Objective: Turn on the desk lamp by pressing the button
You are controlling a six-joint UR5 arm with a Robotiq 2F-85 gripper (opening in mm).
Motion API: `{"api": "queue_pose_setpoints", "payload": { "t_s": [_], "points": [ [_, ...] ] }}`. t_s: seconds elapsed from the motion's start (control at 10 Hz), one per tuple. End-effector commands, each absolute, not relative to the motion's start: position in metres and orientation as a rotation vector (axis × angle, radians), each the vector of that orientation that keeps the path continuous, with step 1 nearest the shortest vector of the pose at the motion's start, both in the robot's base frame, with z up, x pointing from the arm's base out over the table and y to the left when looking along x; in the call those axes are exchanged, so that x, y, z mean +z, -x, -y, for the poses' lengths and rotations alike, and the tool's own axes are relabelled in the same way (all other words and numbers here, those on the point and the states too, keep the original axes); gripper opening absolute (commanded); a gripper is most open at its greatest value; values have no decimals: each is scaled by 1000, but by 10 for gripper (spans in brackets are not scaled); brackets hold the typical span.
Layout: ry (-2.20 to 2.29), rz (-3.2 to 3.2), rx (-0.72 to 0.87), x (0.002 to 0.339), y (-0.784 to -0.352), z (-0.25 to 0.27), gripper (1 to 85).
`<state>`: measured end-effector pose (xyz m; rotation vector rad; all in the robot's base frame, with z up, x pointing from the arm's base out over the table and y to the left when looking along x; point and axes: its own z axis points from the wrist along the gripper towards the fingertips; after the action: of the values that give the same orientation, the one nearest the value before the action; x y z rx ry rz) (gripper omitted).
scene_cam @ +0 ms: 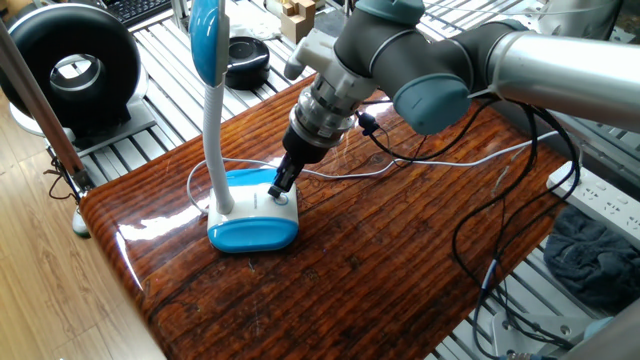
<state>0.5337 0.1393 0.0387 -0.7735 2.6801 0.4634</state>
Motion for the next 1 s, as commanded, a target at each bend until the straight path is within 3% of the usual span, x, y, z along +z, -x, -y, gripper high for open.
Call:
{"api": "queue_pose_setpoints", "payload": {
  "t_s": [0.0, 0.9],
  "points": [
    [748, -2686, 504, 44, -530, -137, 10],
    [646, -2712, 442, 42, -539, -124, 10]
  ]
}}
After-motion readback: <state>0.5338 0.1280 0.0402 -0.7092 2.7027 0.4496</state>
